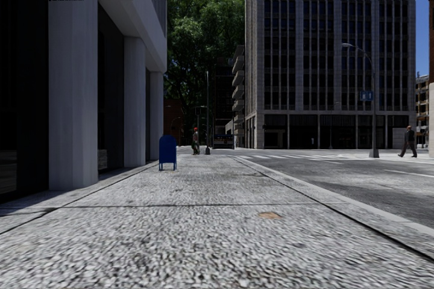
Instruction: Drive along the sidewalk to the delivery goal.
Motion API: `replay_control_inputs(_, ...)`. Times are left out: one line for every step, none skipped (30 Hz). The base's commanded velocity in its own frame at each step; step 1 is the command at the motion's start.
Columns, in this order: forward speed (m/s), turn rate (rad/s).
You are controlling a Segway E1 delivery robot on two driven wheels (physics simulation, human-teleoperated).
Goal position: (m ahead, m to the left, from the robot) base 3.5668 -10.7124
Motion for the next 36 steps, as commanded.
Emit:
replay_control_inputs(2.00,0.00)
replay_control_inputs(2.00,0.00)
replay_control_inputs(2.00,0.00)
replay_control_inputs(2.00,0.00)
replay_control_inputs(2.00,0.00)
replay_control_inputs(2.00,0.00)
replay_control_inputs(2.00,0.00)
replay_control_inputs(2.00,0.00)
replay_control_inputs(2.00,0.00)
replay_control_inputs(2.00,0.00)
replay_control_inputs(2.00,0.00)
replay_control_inputs(2.00,0.00)
replay_control_inputs(2.00,0.00)
replay_control_inputs(2.00,0.00)
replay_control_inputs(2.00,0.00)
replay_control_inputs(2.00,0.00)
replay_control_inputs(2.00,0.00)
replay_control_inputs(2.00,0.00)
replay_control_inputs(2.00,0.00)
replay_control_inputs(2.00,0.00)
replay_control_inputs(2.00,0.00)
replay_control_inputs(2.00,0.00)
replay_control_inputs(2.00,0.00)
replay_control_inputs(2.00,0.00)
replay_control_inputs(2.00,0.00)
replay_control_inputs(2.00,0.00)
replay_control_inputs(2.00,0.00)
replay_control_inputs(2.00,0.00)
replay_control_inputs(2.00,0.00)
replay_control_inputs(2.00,0.00)
replay_control_inputs(2.00,0.00)
replay_control_inputs(2.00,0.00)
replay_control_inputs(2.00,0.00)
replay_control_inputs(2.00,0.00)
replay_control_inputs(2.00,0.00)
replay_control_inputs(2.00,0.00)
